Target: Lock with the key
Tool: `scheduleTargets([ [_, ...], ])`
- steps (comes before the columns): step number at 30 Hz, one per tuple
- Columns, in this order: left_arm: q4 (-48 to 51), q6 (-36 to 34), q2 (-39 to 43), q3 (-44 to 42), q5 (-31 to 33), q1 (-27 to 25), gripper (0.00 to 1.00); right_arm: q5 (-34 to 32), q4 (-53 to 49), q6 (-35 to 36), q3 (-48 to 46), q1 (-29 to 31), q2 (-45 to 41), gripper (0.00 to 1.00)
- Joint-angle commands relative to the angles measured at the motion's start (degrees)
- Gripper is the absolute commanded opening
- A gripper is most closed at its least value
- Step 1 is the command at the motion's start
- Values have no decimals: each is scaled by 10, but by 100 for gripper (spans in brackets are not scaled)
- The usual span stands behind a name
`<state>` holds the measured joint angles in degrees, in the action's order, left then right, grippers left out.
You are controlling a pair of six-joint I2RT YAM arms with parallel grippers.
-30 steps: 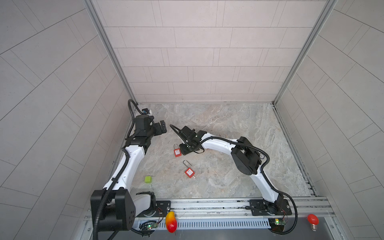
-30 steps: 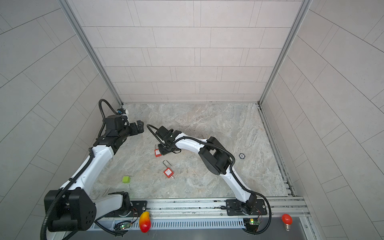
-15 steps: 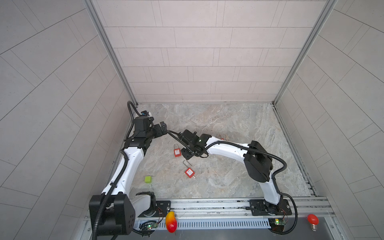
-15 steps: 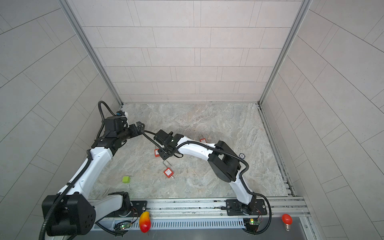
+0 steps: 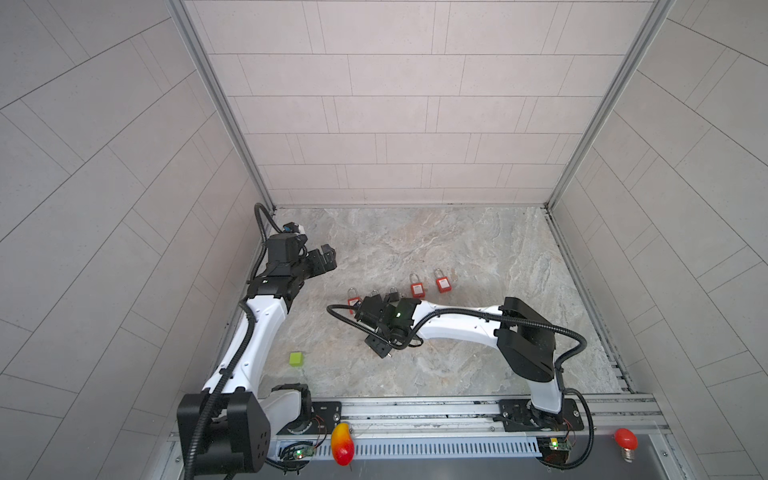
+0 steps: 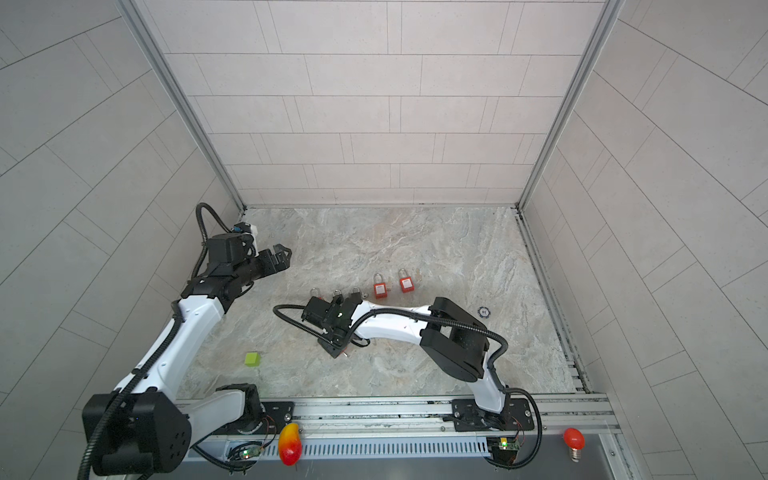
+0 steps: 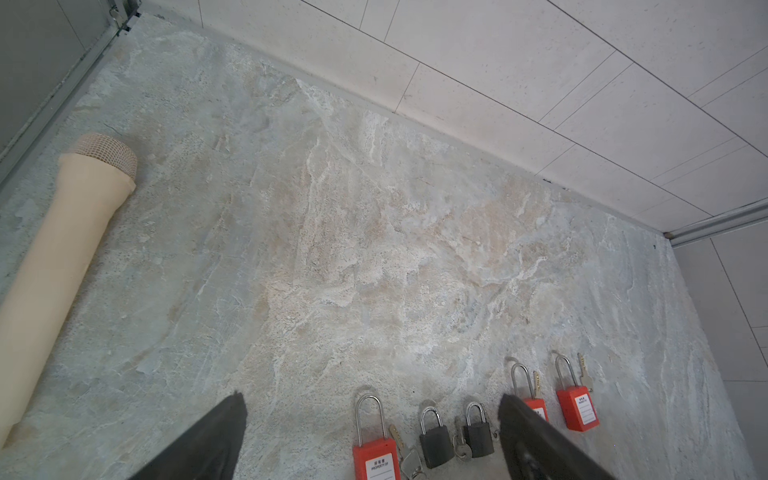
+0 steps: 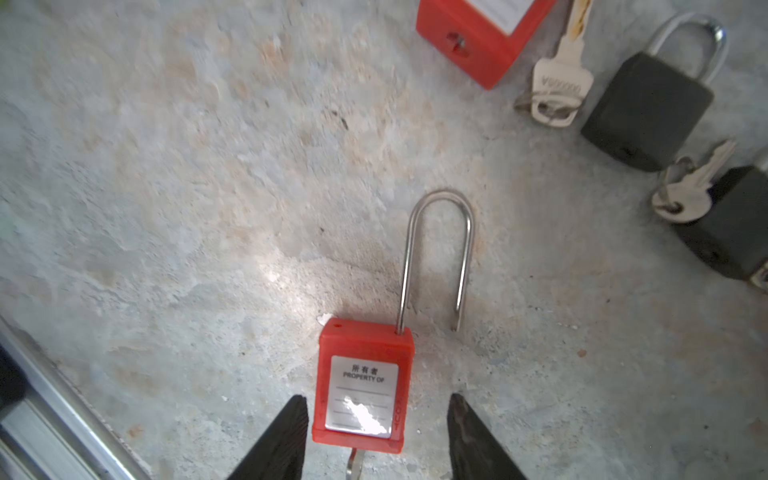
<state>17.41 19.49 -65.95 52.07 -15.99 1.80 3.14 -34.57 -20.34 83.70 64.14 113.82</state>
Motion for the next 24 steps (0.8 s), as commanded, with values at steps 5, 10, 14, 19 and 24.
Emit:
scheduleTargets([
  [5, 4, -3, -4, 10, -10, 2, 100, -22, -16, -4, 8, 4, 31, 59],
  [10, 7, -10, -6, 10, -14, 2, 100, 3, 3, 2, 5, 4, 37, 59],
  [14, 10, -14, -8, 11, -18, 2, 100, 2, 1, 15, 3, 8, 28, 58],
  [19, 9, -15, -10, 13, -22, 3, 99, -19, 6, 38, -8, 14, -8, 59],
  [24, 3, -21, -13, 12, -34, 3, 99, -28, -8, 50, 0, 21, -9, 59],
])
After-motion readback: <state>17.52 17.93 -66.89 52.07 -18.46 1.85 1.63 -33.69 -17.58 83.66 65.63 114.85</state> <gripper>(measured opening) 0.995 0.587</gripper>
